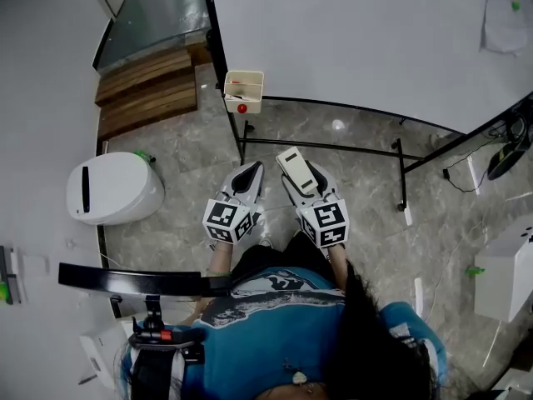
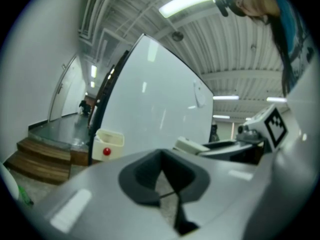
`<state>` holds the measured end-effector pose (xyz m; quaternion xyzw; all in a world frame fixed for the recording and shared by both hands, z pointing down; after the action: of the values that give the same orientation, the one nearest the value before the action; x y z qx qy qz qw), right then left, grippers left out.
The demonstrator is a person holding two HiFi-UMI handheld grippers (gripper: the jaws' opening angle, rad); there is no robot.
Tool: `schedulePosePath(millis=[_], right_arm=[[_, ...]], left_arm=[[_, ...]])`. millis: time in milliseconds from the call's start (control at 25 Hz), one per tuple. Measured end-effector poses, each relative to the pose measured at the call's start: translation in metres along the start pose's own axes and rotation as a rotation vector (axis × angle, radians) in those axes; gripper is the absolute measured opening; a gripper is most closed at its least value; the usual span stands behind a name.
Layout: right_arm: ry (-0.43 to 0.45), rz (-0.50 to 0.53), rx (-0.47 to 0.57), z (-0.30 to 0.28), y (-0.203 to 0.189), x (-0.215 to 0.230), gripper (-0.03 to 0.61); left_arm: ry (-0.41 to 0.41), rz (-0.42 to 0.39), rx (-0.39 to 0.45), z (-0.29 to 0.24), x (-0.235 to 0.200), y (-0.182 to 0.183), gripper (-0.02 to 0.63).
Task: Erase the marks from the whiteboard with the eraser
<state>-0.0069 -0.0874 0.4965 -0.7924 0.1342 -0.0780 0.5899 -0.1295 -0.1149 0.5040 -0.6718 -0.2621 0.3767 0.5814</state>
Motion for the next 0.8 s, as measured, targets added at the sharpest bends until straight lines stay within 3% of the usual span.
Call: schedulePosePath(millis=[320, 600, 800], right_arm=[[-0.017, 0.052, 0.167, -0.034, 0.056, 0.049, 0.264], [-0.065, 0.358, 0.335, -0.079, 0.135, 0.091, 0.263], [-0.096, 0.461, 0.438, -0.107, 0.187, 0.119, 0.264]], left_arm=[[-0.005, -0.020, -0.027, -0.037, -0.010, 0.005, 0.005], [0.028, -0.033, 0.018, -0.080, -0.028, 0.026, 0.005], [0.035, -0.047, 0.033, -0.110, -0.032, 0.035, 0.005]])
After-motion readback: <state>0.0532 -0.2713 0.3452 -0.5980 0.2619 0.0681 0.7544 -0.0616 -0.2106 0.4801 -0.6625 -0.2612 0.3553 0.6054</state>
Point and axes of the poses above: the fingertips, and each gripper's own axes: z backward along the fingers, x to its right, y out of its top, the point moved 4 cm from there along z, backward along the fingers, and after that the axes turned 9 degrees about -y, right-handed, at the moved point
